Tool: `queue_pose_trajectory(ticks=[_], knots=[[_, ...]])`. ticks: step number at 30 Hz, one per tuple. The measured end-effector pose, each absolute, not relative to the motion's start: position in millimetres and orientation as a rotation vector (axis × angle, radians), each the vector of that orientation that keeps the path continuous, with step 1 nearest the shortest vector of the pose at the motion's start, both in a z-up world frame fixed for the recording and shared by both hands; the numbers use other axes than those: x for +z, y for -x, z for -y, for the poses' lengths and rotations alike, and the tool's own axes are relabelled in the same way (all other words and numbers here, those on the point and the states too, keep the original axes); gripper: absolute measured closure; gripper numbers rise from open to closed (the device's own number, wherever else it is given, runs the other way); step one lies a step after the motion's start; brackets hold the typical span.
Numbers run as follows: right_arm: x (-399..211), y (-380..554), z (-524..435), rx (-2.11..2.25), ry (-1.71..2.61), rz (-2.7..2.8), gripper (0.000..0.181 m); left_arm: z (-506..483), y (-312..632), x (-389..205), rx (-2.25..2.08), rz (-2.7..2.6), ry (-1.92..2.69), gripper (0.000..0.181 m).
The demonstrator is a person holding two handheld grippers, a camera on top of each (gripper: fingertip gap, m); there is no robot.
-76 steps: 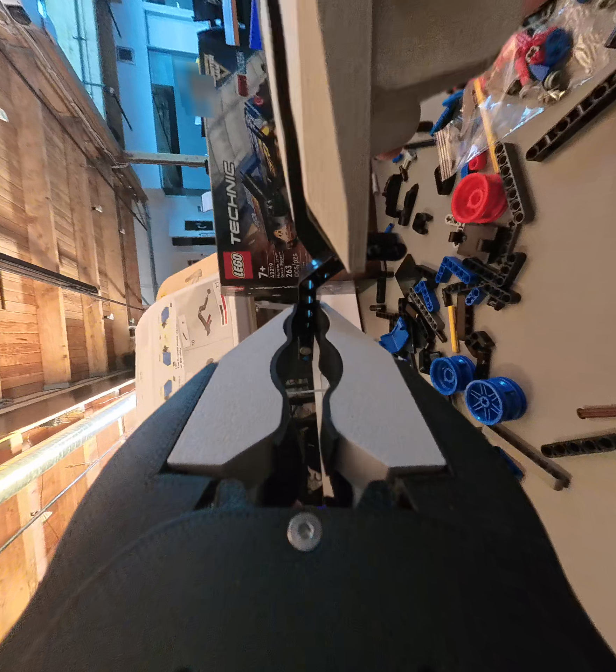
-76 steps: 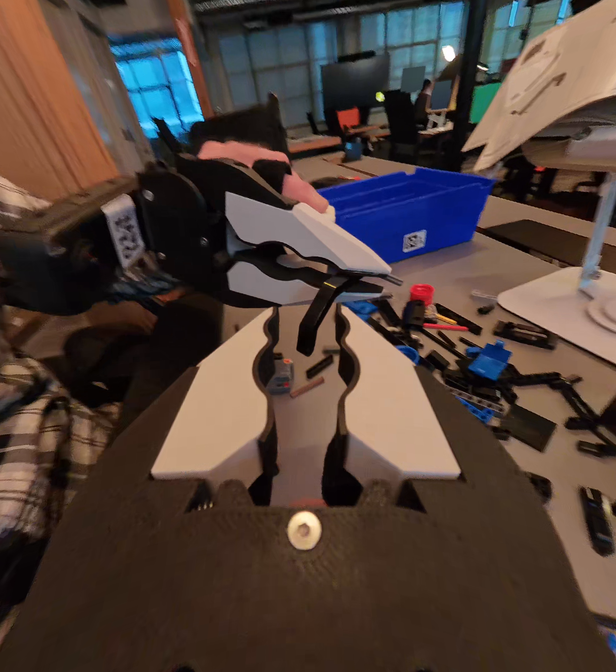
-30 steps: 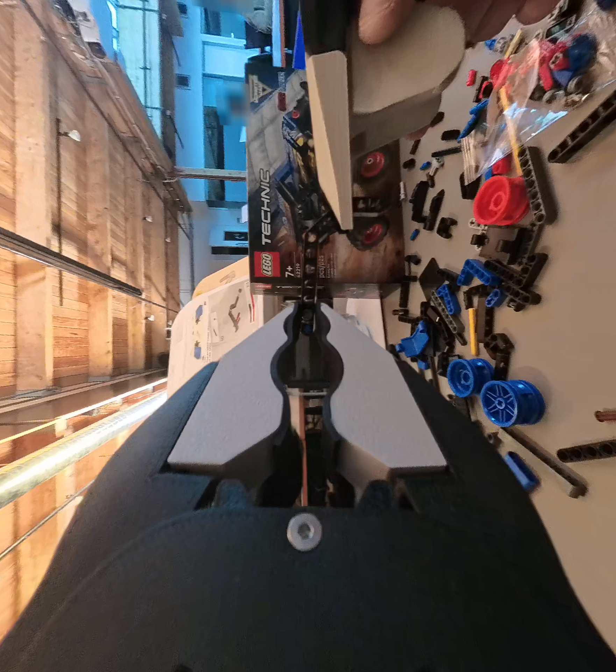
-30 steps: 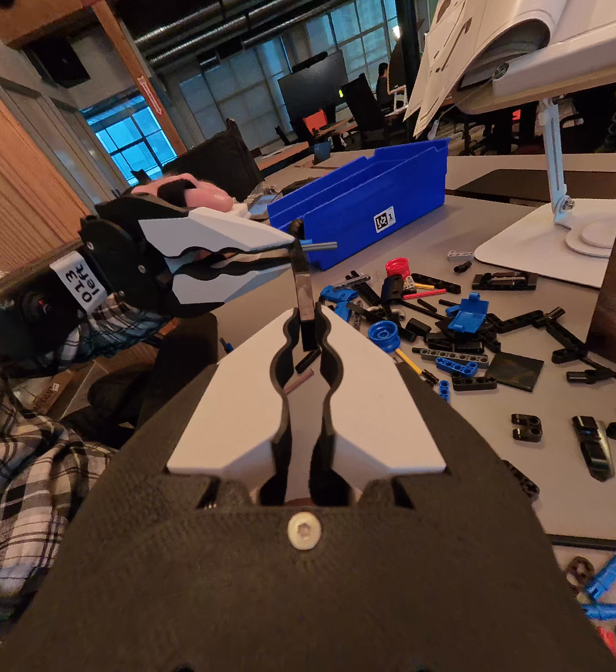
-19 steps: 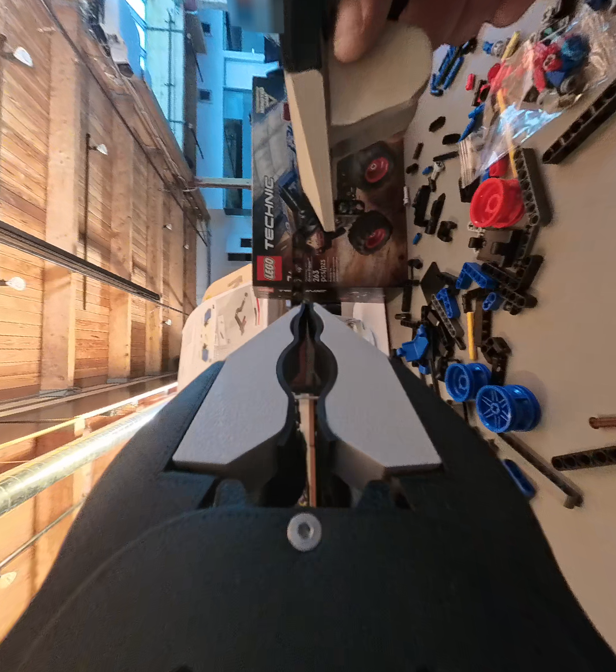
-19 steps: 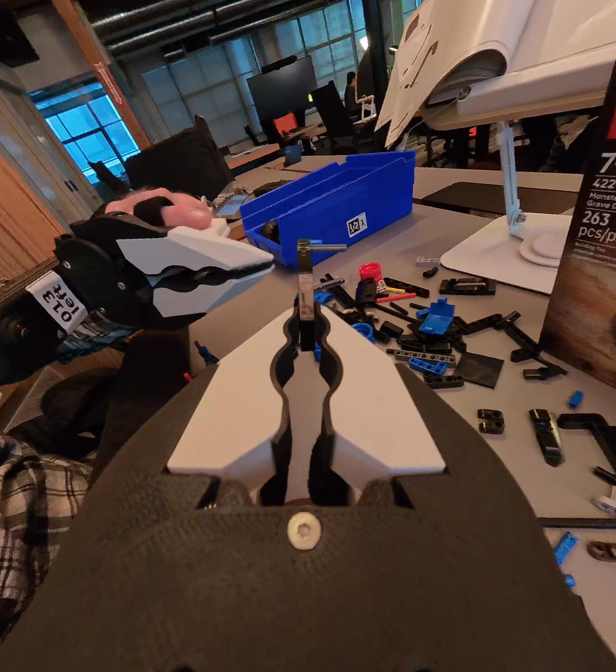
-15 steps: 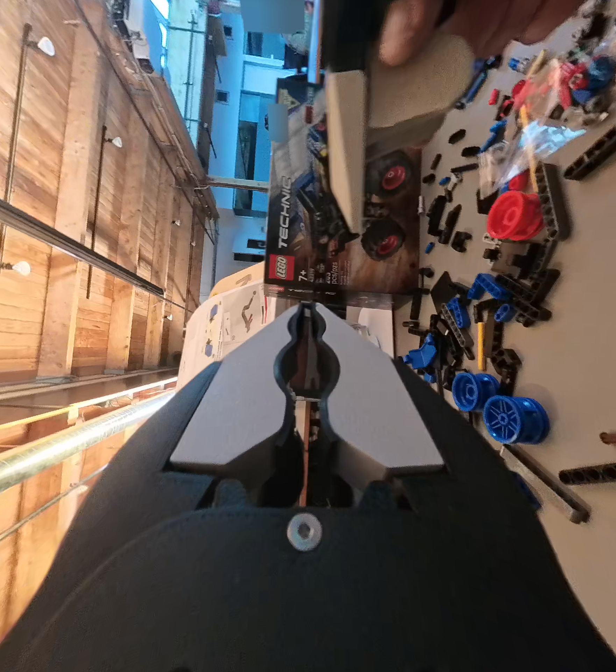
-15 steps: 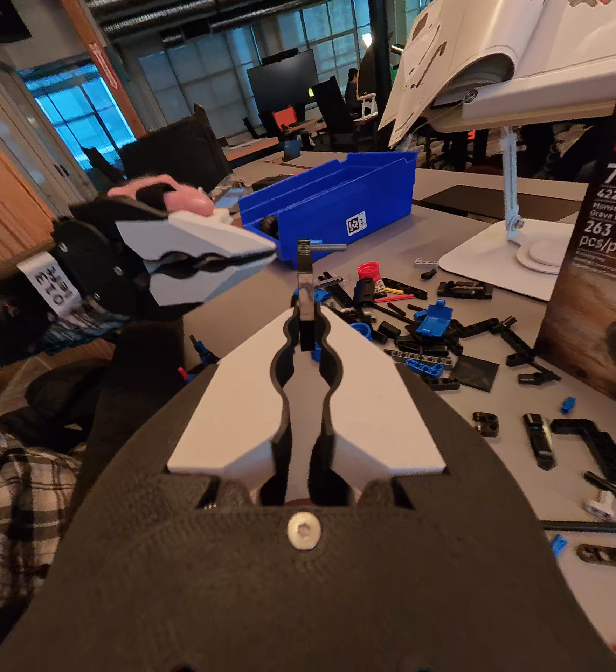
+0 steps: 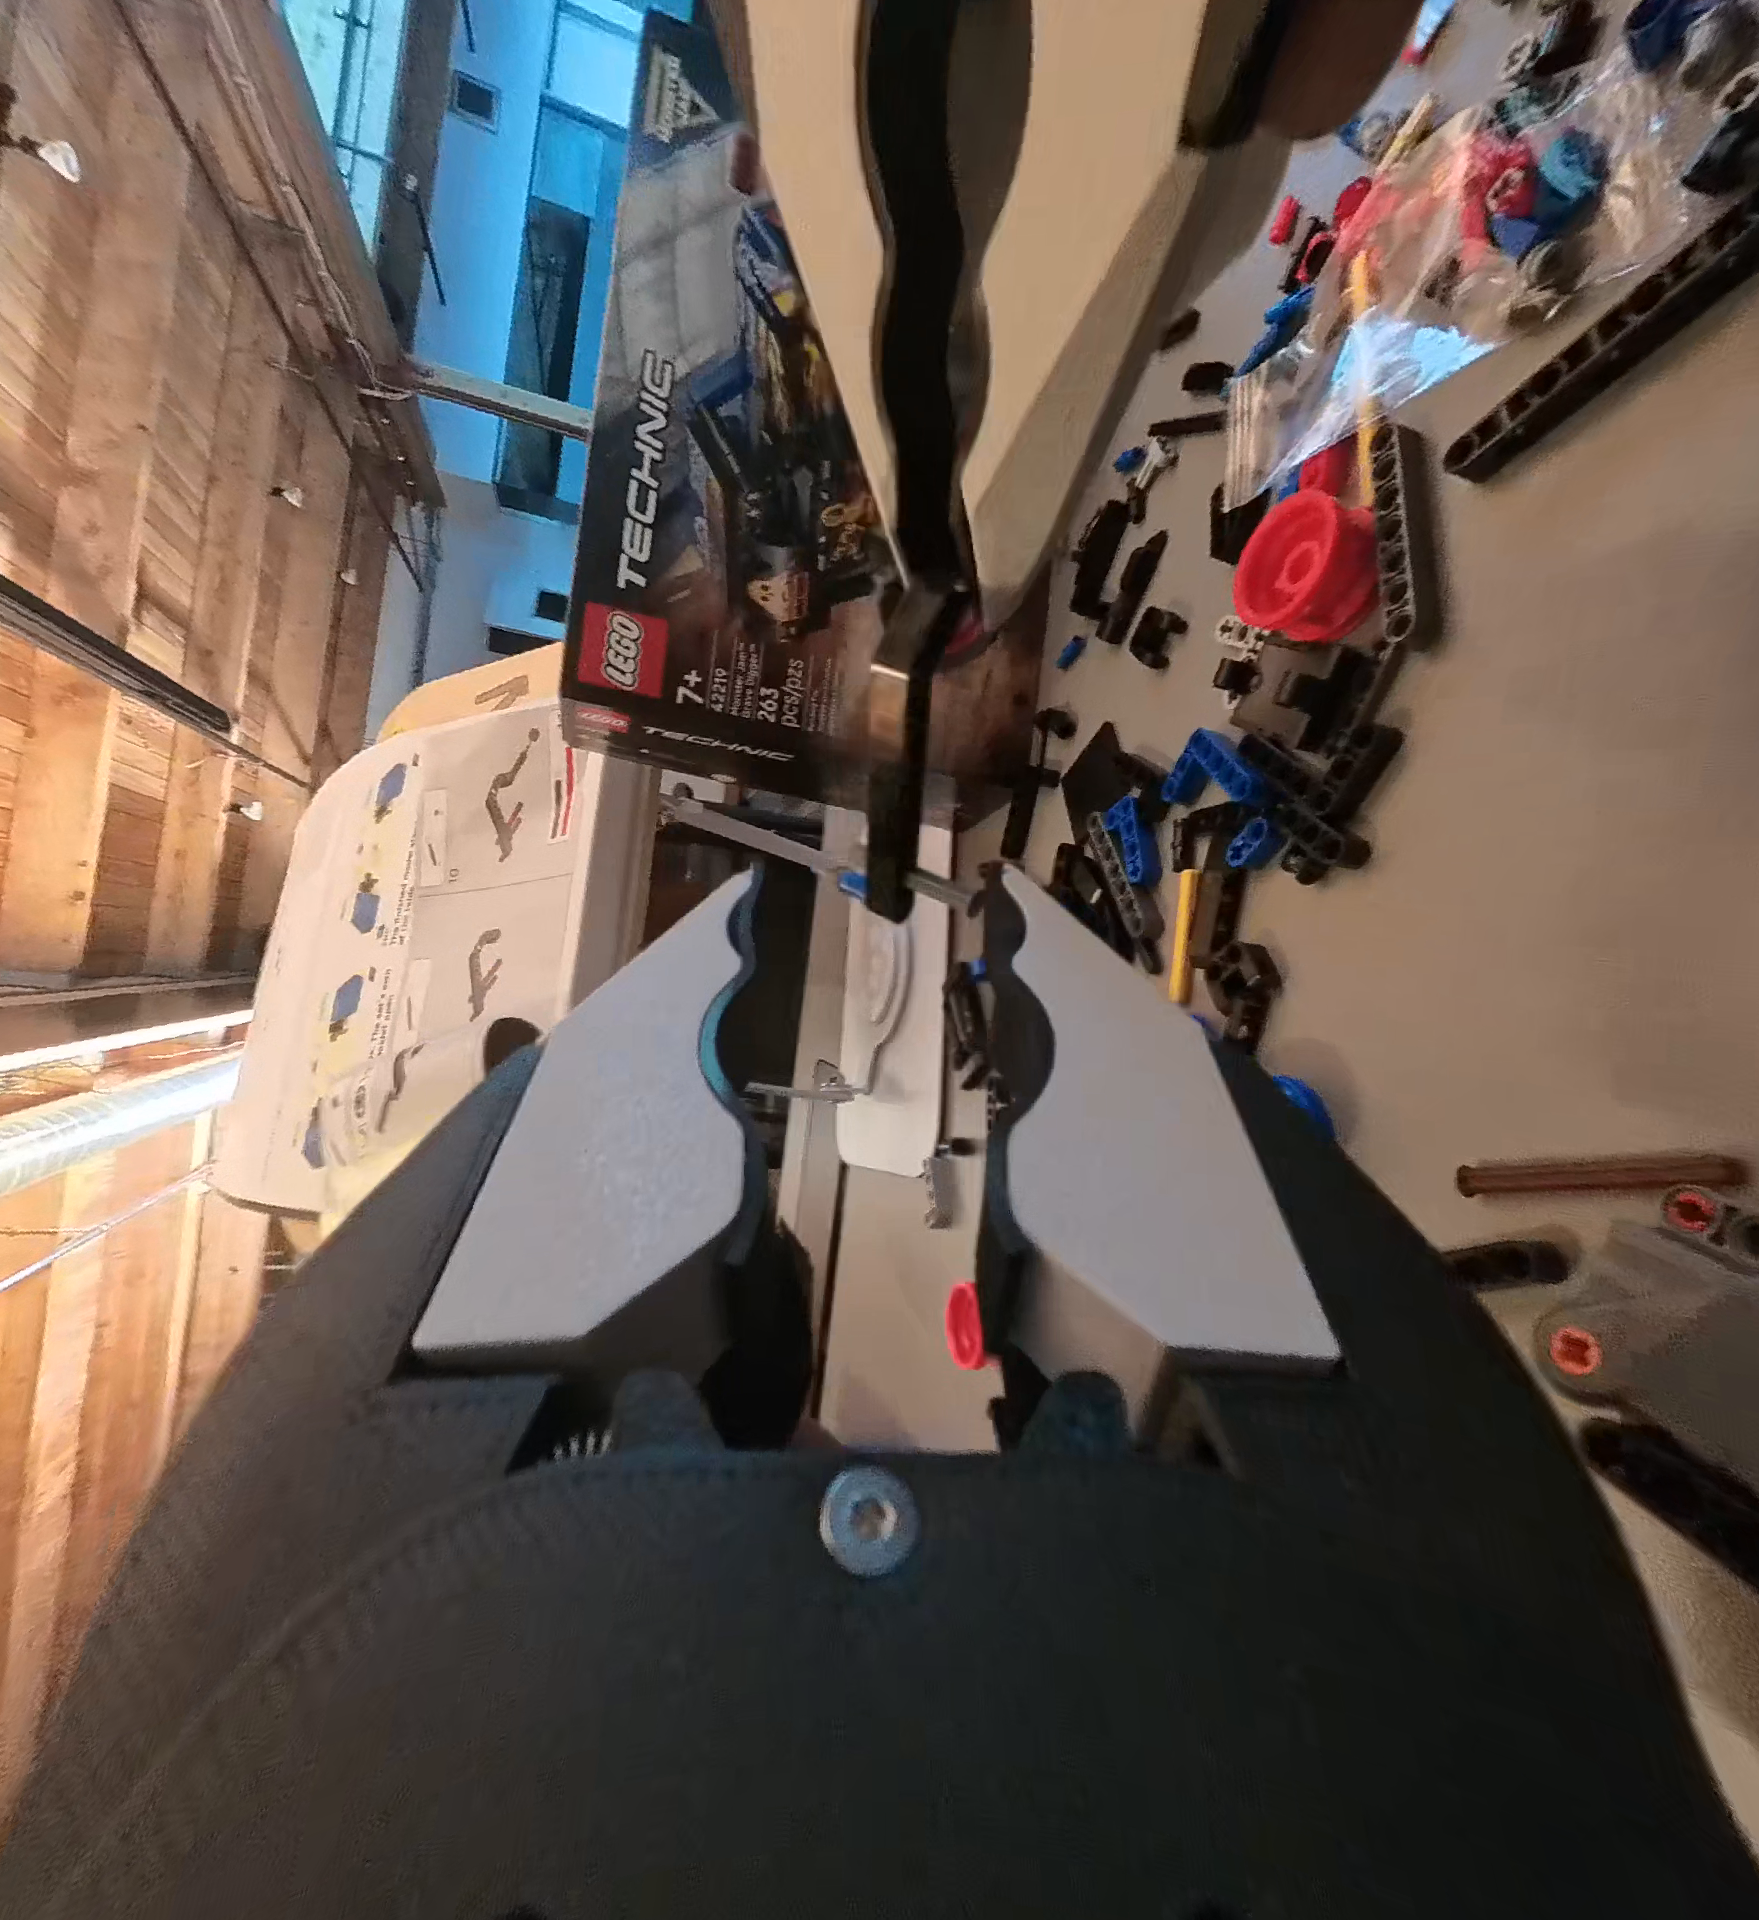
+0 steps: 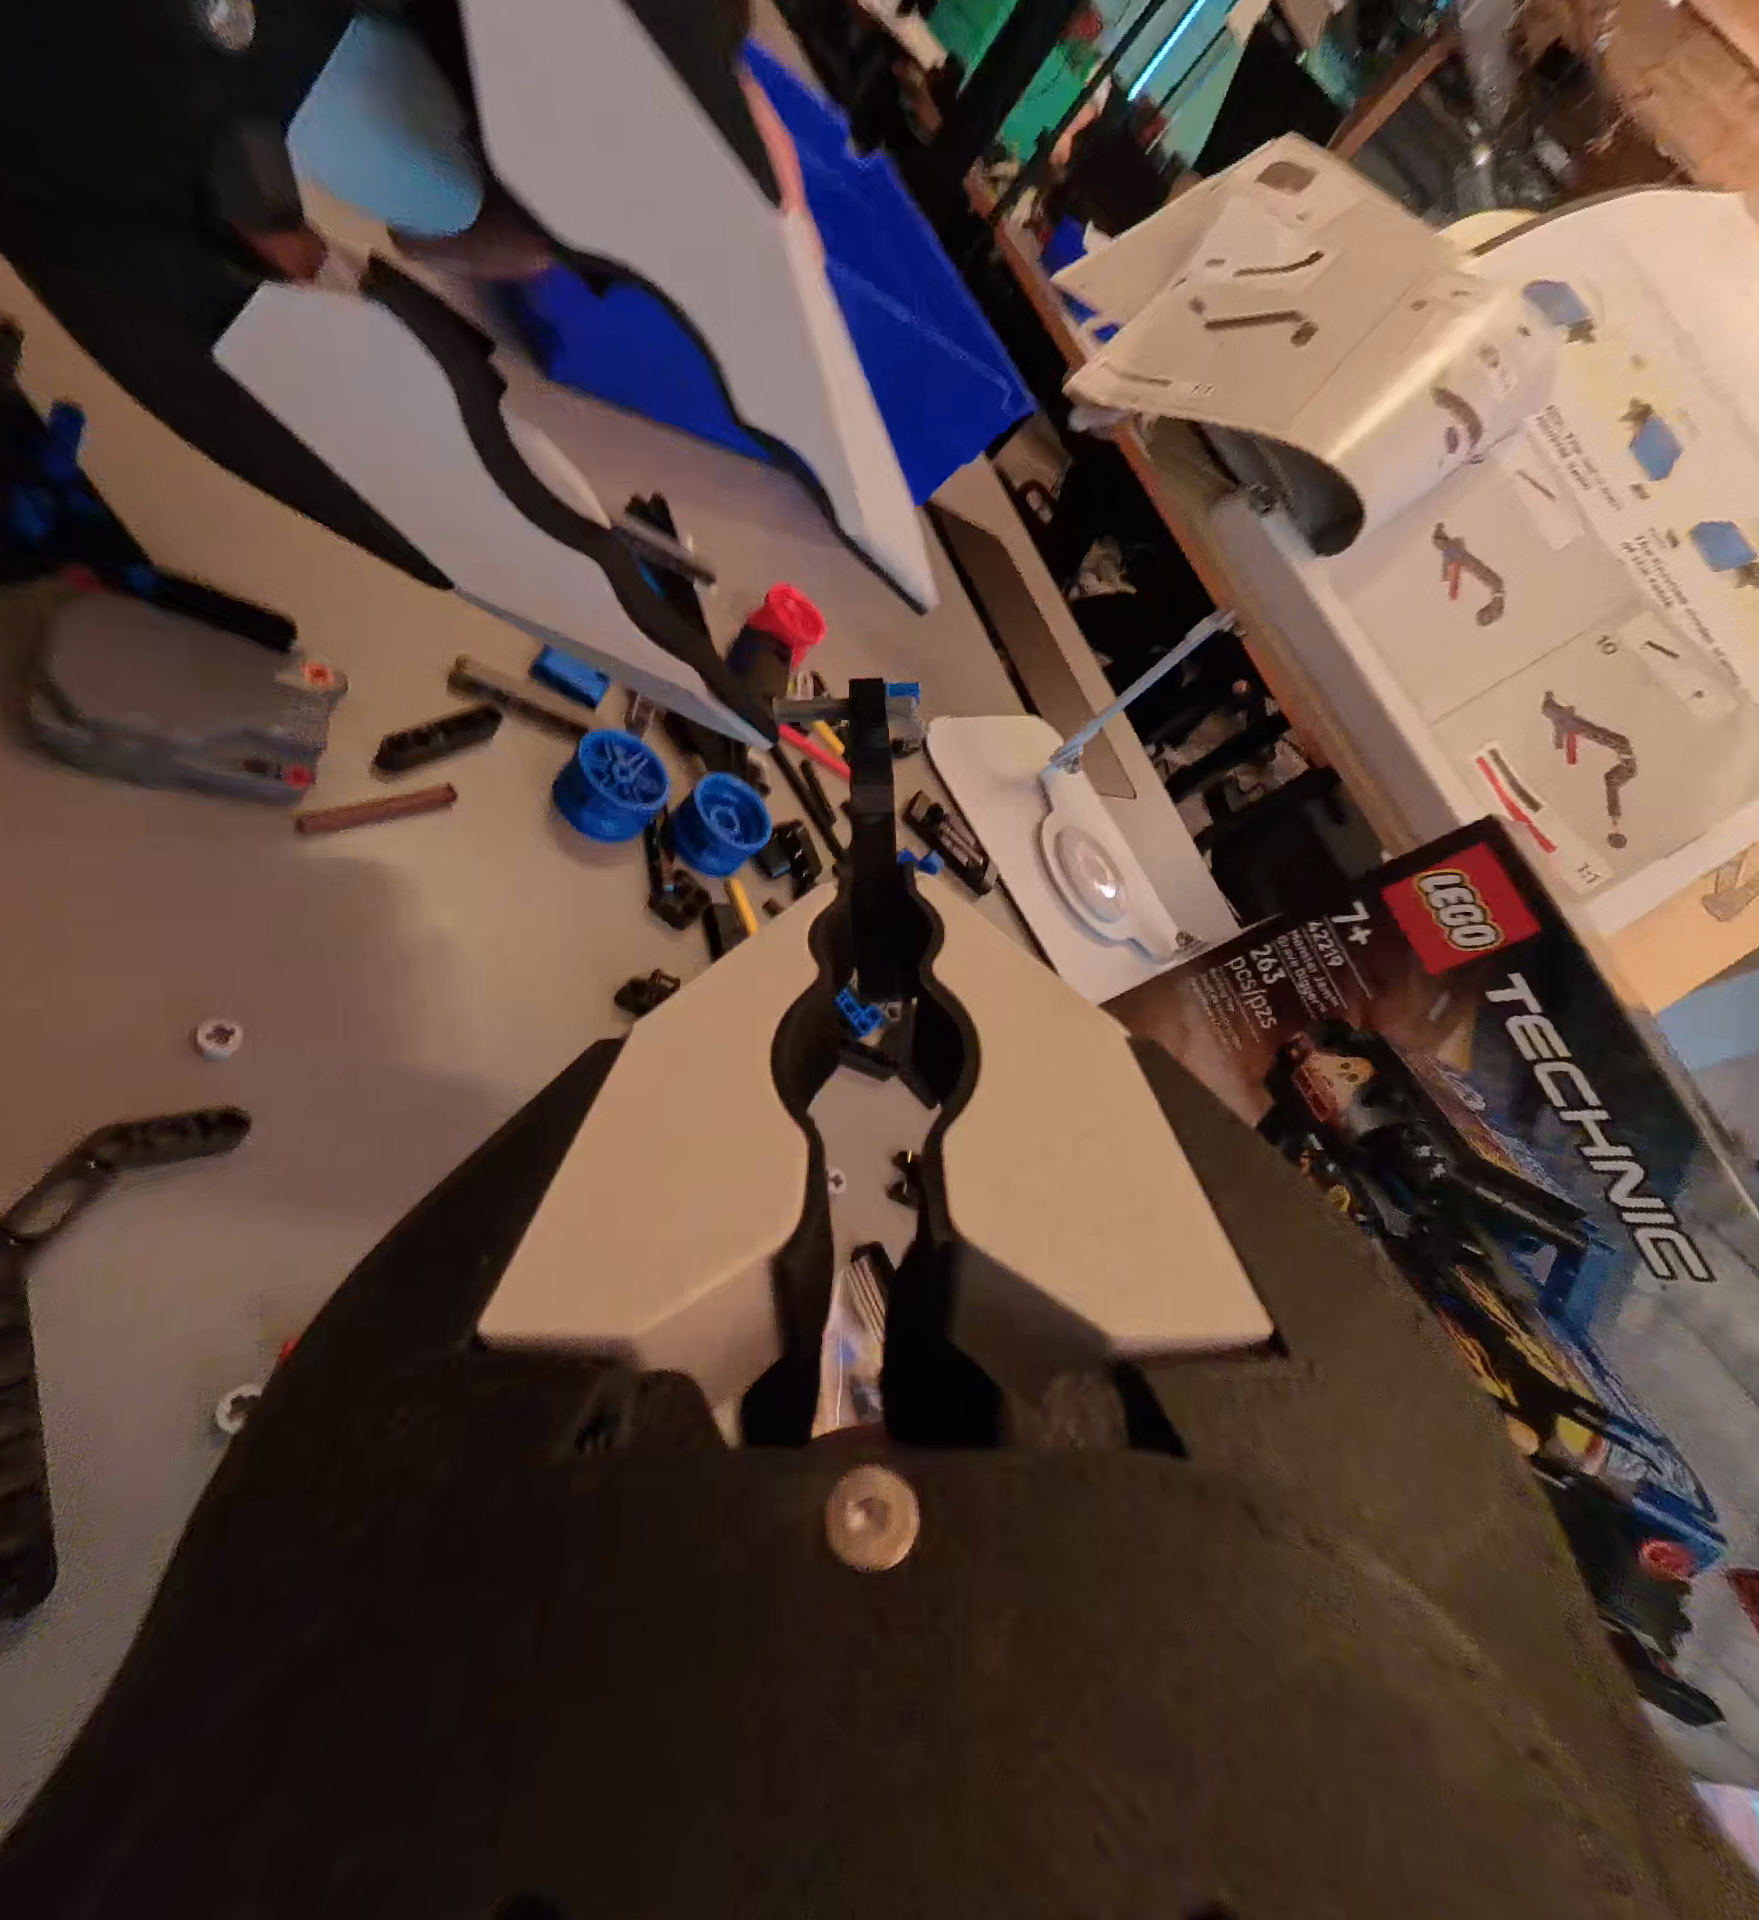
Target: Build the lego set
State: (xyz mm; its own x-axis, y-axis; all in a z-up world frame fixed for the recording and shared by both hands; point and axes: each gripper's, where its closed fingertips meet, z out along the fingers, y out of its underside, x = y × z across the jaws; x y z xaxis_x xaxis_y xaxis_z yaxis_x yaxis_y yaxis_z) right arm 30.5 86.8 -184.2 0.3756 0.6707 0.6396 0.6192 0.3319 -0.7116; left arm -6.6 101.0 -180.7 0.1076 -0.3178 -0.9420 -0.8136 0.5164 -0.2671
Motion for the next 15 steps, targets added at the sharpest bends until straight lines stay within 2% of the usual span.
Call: queue_pose_trajectory(ticks=[5,12,15], knots=[[-192,-35,-90,0.249,1.457,1.228,0.176,-105,12,-188,0.481,-1.458,1.079,0.146],[-189,-34,-91,0.518,1.555,1.109,0.176,-101,7,-190,0.534,-1.470,1.016,0.159],[-189,-34,-90,0.560,1.567,1.095,0.176,-98,1,-188,0.552,-1.469,0.972,0.172]])
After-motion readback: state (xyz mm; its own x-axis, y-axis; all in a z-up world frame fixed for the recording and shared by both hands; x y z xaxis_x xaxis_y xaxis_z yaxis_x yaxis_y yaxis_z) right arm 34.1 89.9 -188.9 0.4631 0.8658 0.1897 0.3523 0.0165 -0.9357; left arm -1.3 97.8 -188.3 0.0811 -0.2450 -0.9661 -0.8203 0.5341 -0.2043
